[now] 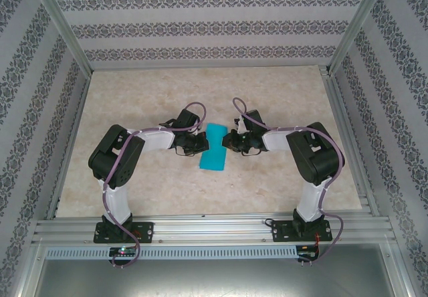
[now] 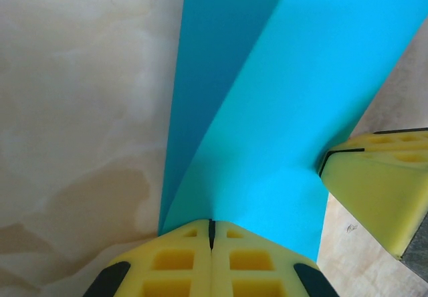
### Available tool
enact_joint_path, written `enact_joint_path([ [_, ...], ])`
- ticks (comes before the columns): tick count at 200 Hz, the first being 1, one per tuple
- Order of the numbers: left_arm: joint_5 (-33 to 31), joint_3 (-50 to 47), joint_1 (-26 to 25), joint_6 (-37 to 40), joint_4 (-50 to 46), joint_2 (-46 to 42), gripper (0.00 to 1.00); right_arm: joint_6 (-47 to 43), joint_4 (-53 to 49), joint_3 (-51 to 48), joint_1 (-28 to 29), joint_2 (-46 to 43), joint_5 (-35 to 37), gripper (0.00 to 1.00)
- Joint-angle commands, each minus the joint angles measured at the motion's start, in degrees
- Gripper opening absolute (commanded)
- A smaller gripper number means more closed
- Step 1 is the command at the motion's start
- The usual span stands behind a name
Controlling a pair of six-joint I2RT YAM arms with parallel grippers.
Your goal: Fold a paper plane with a square sheet of paper (pick it up from the middle)
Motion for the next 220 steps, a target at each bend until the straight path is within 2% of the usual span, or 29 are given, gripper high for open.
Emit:
enact_joint_path([
  [1,-3.60,-1.30,-1.06,1.78,-8.55,3.23,0.00,-1.07,-3.66,1.92,-0.75,-3.22,-0.47,0.13],
  [29,-3.67,-1.18,-1.05,1.74,-8.65,3.31,0.00,-2.23,-5.28,4.87,-1.42,-3.67,-0.80,0.13],
  [75,-3.63,-0.74,-1.04,1.76,-8.90,3.31,0.00,-3.24,-5.35,7.43,-1.98,1.64,-1.04,0.11],
  [123,-3.71,-0.90,-1.03,1.85,-9.15,3.29,0.00,-4.17,-8.39,8.22,-1.95,5.95,2.03,0.11],
  [179,-4.24,-1.01,-1.02,2.32,-10.02,2.88,0.00,-5.49,-13.83,12.91,-2.60,0.94,1.84,0.12],
  [220,-4.15,-1.07,-1.00,2.06,-9.87,2.94,0.00,-5.04,-13.48,16.58,-3.62,3.71,-0.01,0.11],
])
